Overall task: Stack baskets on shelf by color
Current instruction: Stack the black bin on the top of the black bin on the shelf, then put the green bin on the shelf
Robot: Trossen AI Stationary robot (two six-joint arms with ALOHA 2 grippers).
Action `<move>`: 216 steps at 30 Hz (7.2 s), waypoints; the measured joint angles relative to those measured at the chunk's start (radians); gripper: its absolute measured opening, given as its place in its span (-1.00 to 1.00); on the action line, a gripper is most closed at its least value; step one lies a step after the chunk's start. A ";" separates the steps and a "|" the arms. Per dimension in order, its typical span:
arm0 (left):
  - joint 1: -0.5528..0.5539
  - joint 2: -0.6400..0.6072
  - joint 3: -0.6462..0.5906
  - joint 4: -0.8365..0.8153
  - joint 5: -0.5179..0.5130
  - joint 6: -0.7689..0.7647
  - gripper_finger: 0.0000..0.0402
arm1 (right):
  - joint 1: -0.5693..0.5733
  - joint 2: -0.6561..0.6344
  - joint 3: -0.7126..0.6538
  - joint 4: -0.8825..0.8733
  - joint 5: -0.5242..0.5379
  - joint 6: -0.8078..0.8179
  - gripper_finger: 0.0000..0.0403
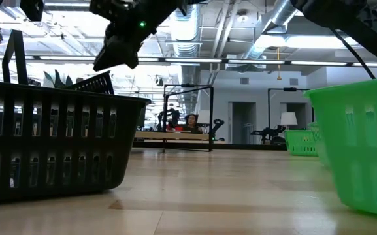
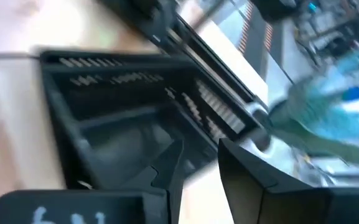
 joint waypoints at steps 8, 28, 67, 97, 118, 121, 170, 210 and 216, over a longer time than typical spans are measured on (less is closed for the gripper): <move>0.000 0.000 0.000 0.000 0.000 0.000 -0.01 | -0.026 -0.014 0.002 -0.048 0.178 0.024 -0.42; 0.000 0.000 0.000 0.000 0.000 -0.013 -0.01 | -0.021 -0.009 0.001 -0.061 0.004 0.096 -0.42; 0.001 0.000 0.000 -0.208 0.028 -0.259 -0.01 | -0.121 -0.596 -0.823 -0.920 0.322 1.647 -0.13; 0.002 0.000 0.000 -0.203 0.006 -0.277 -0.01 | -0.285 -0.844 -1.291 -0.451 0.151 1.731 -0.22; 0.002 0.000 0.000 -0.209 0.005 -0.261 -0.01 | -0.334 -0.669 -1.289 -0.426 0.114 1.745 -0.43; 0.002 0.000 0.000 -0.209 0.005 -0.261 -0.01 | -0.334 -0.679 -1.289 -0.434 0.114 1.745 -0.80; 0.002 0.000 0.000 -0.209 0.000 -0.262 -0.01 | -0.039 -0.416 -0.797 0.310 -0.005 0.031 -0.94; 0.002 0.000 0.000 -0.209 0.000 -0.262 -0.01 | -0.068 -0.343 -0.759 0.300 0.059 -0.164 -0.07; 0.002 0.000 0.000 -0.209 0.000 -0.261 -0.01 | -0.043 -0.343 -0.759 0.282 0.141 -0.157 -0.06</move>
